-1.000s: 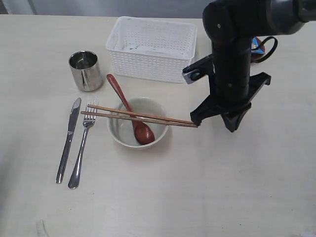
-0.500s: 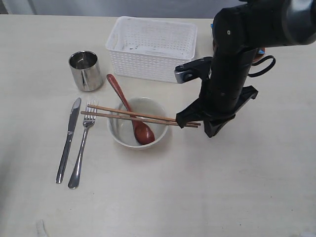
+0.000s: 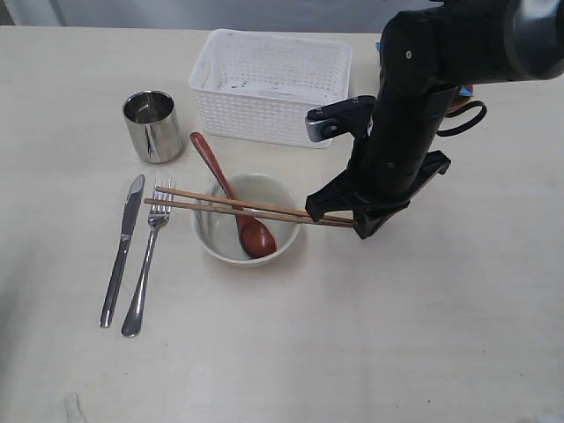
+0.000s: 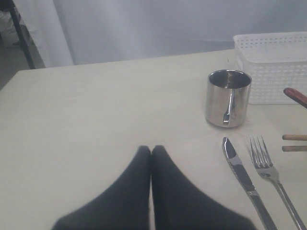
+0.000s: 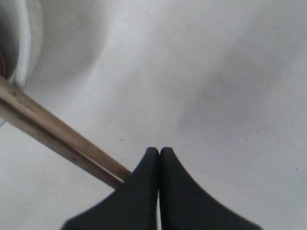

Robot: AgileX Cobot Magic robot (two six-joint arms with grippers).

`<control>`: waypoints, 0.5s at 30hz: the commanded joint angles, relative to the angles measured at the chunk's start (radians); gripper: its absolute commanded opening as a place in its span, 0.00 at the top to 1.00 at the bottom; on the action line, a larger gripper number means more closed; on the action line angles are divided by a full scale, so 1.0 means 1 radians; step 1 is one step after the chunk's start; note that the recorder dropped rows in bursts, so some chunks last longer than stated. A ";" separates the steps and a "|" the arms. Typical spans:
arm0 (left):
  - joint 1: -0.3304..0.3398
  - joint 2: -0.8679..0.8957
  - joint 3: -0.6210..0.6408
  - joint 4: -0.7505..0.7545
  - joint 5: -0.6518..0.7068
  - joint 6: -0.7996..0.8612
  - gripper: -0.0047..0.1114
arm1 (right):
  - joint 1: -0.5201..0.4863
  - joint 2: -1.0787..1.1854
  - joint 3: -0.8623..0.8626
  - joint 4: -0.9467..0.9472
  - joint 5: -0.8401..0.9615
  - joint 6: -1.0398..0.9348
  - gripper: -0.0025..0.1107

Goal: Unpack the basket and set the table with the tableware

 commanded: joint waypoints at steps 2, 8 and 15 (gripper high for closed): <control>-0.005 -0.002 0.002 0.003 -0.001 -0.002 0.96 | -0.003 -0.013 0.005 0.007 -0.028 -0.002 0.98; -0.005 -0.002 0.002 0.003 -0.001 -0.002 0.96 | -0.005 -0.015 0.005 0.004 -0.021 0.041 0.98; -0.005 -0.002 0.002 0.003 -0.001 -0.002 0.96 | -0.005 -0.019 0.005 -0.132 0.076 0.164 0.98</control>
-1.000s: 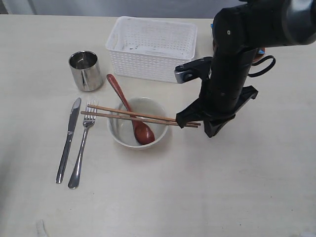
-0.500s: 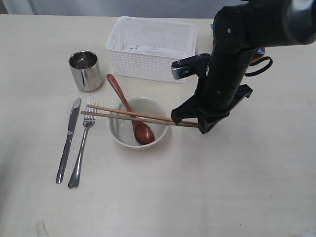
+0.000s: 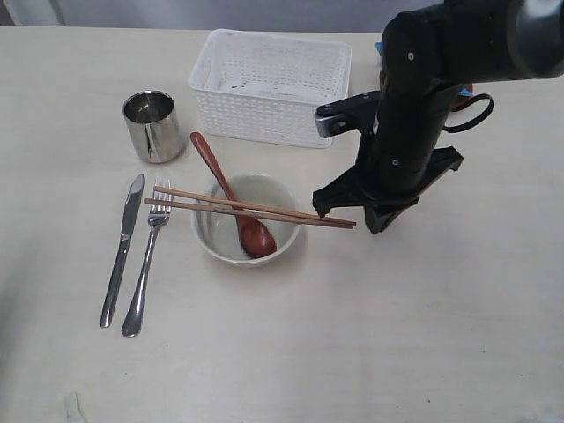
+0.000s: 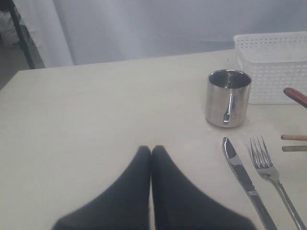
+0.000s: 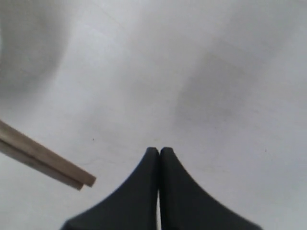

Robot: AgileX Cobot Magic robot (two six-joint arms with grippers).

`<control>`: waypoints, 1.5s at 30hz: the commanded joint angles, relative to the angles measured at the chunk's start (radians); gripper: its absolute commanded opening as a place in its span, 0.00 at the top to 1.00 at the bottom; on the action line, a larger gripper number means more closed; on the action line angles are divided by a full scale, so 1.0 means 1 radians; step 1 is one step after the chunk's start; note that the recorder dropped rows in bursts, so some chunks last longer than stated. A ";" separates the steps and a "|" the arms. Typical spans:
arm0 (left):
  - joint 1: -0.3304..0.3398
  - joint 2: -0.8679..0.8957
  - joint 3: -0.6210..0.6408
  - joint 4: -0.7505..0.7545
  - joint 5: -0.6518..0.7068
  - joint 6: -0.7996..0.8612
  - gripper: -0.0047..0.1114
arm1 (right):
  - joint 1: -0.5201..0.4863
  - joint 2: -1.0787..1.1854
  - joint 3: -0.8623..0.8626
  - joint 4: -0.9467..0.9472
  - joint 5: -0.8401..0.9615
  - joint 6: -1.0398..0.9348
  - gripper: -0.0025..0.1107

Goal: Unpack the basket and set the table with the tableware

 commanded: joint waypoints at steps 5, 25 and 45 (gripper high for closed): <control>-0.005 -0.002 0.002 0.003 -0.001 -0.002 0.96 | -0.001 -0.012 0.006 0.057 0.107 -0.027 0.98; -0.005 -0.002 0.002 0.003 -0.001 -0.002 0.96 | -0.001 -0.012 0.006 0.131 0.029 -0.126 0.98; -0.005 -0.002 0.002 0.003 -0.001 -0.002 0.96 | -0.001 -0.061 0.006 0.037 0.057 -0.033 0.98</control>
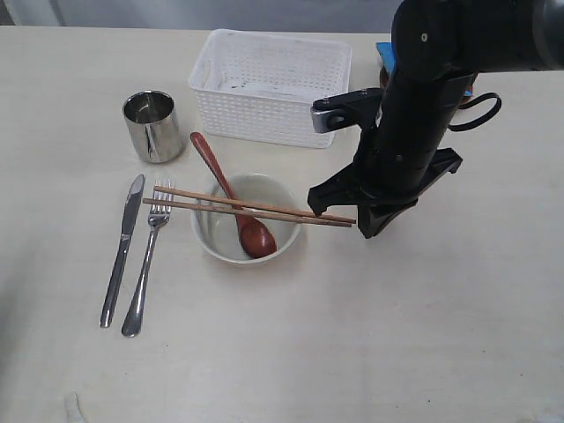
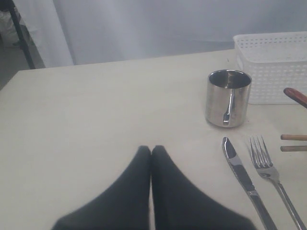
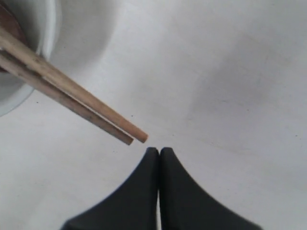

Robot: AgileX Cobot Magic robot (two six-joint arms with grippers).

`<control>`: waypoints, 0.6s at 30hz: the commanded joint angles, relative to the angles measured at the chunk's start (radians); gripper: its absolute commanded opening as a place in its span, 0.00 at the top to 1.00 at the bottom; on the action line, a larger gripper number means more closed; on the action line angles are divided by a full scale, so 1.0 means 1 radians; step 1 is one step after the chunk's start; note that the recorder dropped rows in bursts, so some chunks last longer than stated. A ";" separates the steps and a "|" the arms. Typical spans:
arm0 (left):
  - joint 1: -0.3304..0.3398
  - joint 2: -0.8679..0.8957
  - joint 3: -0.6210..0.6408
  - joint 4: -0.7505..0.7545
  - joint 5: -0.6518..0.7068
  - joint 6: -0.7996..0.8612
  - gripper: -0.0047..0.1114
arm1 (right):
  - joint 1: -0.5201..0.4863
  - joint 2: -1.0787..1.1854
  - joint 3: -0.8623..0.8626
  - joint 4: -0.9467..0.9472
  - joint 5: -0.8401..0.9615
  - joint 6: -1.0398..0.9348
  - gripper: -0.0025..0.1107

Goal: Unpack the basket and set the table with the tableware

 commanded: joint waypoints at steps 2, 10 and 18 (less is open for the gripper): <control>-0.005 -0.002 0.002 0.003 -0.001 -0.002 0.96 | -0.001 -0.007 0.001 -0.066 0.006 0.046 0.98; -0.005 -0.002 0.002 0.003 -0.001 -0.002 0.96 | -0.001 -0.007 0.001 -0.054 -0.020 0.024 0.98; -0.005 -0.002 0.002 0.003 -0.001 -0.002 0.96 | -0.001 0.010 0.001 -0.040 -0.020 0.014 0.98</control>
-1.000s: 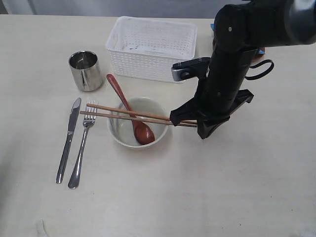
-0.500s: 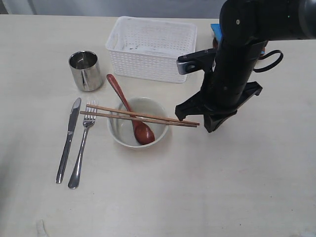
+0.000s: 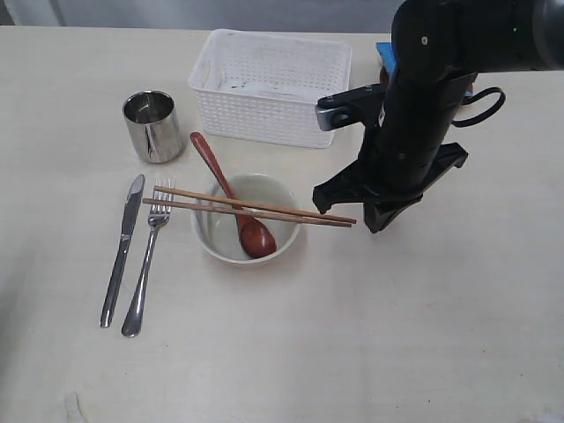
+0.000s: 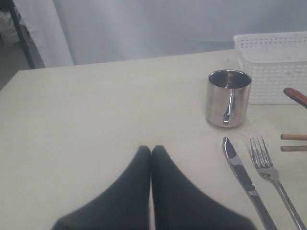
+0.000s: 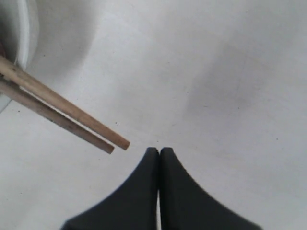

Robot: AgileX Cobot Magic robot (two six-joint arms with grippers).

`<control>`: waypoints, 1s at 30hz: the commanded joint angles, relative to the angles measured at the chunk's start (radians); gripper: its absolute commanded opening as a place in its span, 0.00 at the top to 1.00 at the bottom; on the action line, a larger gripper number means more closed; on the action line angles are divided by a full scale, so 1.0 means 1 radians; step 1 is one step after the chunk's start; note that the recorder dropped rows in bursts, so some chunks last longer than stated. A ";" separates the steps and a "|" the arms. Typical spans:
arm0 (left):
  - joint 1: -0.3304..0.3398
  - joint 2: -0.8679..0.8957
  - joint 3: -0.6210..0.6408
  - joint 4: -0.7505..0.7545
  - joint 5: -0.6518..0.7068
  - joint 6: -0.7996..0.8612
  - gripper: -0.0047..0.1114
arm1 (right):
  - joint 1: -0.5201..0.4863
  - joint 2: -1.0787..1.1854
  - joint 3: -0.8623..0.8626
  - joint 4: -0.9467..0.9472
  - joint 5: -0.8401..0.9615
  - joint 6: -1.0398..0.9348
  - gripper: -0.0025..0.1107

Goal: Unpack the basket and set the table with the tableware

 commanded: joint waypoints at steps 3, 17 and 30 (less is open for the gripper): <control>-0.005 -0.002 0.002 0.003 -0.001 -0.002 0.96 | -0.001 0.013 0.001 0.036 -0.005 -0.044 0.98; -0.005 -0.002 0.002 -0.004 -0.001 -0.002 0.96 | -0.001 0.011 0.001 0.058 -0.099 -0.079 0.98; -0.005 -0.002 0.002 -0.002 -0.001 -0.002 0.96 | 0.054 -0.154 0.001 0.253 -0.156 -0.361 0.98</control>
